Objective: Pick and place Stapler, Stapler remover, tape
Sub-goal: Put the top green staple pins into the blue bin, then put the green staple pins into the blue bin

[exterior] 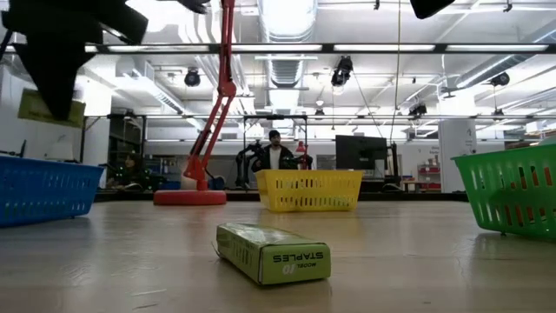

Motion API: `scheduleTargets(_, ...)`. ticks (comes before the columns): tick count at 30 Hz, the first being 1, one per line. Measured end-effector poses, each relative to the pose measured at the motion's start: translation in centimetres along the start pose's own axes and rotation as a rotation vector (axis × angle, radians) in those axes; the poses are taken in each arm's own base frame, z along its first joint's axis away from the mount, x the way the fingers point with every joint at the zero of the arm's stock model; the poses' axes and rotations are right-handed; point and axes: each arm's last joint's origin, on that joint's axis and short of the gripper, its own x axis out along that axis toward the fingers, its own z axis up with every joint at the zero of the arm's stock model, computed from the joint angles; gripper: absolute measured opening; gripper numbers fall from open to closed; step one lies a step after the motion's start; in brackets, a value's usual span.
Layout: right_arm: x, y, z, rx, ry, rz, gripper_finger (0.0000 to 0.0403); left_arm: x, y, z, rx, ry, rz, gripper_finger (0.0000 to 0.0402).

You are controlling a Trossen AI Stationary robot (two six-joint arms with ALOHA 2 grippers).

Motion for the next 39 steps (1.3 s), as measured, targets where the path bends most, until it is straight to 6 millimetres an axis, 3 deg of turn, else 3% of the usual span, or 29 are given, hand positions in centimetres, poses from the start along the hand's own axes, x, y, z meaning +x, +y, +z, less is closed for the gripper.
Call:
scheduleTargets(4,0.0,0.0,0.0,-0.004,0.000,0.000,0.0052,1.0,0.4,-0.6,-0.021,-0.004,0.017,0.0047)
scheduleTargets(11,0.0,0.0,0.0,-0.006,0.000,0.000,0.0052,4.2,0.9,-1.8,-0.003,0.082,0.082,0.0078)
scheduleTargets(18,0.0,0.0,0.0,-0.009,-0.002,-0.001,0.0052,6.1,0.7,-2.3,0.003,0.103,0.047,0.0064)
scheduleTargets(27,0.0,0.0,0.0,-0.016,-0.007,-0.001,0.0052,6.0,0.7,-2.2,-0.009,0.082,0.049,0.0076)
scheduleTargets(39,0.0,0.0,0.0,-0.016,-0.007,-0.001,0.0052,5.1,0.4,-1.6,0.056,-0.012,0.035,0.0190)
